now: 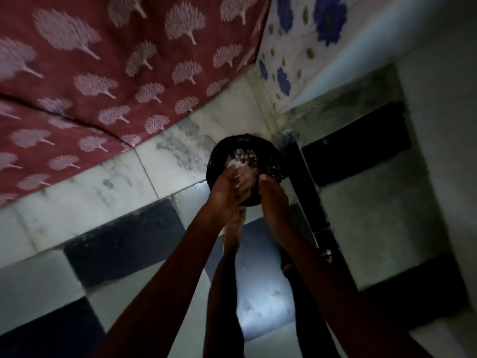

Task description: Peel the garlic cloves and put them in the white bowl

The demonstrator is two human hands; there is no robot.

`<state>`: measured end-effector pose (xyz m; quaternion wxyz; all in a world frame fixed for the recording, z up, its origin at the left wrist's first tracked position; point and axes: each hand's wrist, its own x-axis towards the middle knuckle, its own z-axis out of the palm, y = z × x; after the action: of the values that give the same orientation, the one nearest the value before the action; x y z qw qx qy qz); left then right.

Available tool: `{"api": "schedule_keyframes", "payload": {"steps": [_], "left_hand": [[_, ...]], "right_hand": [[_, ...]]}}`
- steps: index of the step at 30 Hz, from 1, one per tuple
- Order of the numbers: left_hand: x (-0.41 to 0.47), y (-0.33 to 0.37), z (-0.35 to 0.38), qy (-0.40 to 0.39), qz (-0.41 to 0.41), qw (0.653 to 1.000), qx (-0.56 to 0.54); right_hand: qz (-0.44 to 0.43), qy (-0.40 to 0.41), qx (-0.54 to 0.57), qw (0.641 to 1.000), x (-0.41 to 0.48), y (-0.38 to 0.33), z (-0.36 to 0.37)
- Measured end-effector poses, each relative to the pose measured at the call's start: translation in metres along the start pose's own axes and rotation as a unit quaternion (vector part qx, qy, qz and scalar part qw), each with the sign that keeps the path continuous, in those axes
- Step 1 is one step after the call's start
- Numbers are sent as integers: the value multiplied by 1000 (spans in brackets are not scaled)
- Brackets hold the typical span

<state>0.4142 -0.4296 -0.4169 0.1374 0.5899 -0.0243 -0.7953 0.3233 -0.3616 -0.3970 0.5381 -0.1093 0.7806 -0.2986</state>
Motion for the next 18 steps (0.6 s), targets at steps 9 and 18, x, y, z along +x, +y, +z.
{"api": "schedule_keyframes", "payload": {"steps": [9, 18], "left_hand": [[-277, 9, 113, -48, 118, 954, 272], [-405, -87, 240, -194, 159, 840, 480]], "right_hand": [[-114, 2, 54, 992, -255, -110, -134], [-144, 181, 193, 954, -401, -95, -307]]}}
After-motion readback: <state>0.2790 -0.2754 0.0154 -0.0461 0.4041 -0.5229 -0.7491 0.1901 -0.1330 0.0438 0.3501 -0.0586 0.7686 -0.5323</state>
